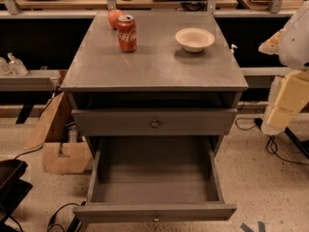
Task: Place coke can into middle drawer
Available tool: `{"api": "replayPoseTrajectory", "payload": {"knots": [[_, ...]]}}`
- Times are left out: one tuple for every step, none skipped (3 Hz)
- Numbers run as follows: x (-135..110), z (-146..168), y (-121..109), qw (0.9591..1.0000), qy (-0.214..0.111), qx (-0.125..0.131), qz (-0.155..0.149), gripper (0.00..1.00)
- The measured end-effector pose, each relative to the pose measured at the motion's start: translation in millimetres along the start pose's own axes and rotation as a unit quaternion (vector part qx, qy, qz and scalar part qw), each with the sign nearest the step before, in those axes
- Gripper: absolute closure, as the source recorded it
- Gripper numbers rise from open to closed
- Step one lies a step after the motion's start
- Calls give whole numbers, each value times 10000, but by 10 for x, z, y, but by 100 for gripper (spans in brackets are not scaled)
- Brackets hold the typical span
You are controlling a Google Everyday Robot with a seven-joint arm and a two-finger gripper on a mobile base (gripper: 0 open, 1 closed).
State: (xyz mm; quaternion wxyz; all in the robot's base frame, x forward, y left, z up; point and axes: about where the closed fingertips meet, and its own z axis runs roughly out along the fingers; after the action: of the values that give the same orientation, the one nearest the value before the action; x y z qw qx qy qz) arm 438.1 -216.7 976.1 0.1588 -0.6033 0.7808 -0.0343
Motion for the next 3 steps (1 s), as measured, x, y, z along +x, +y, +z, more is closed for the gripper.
{"api": "replayPoseTrajectory", "payload": {"knots": [[0, 0, 0, 10000, 0, 1, 0, 0], [-101, -79, -568, 9982, -428, 400, 91, 0], [-427, -142, -1158, 9862, -1328, 950, 280, 0]]}}
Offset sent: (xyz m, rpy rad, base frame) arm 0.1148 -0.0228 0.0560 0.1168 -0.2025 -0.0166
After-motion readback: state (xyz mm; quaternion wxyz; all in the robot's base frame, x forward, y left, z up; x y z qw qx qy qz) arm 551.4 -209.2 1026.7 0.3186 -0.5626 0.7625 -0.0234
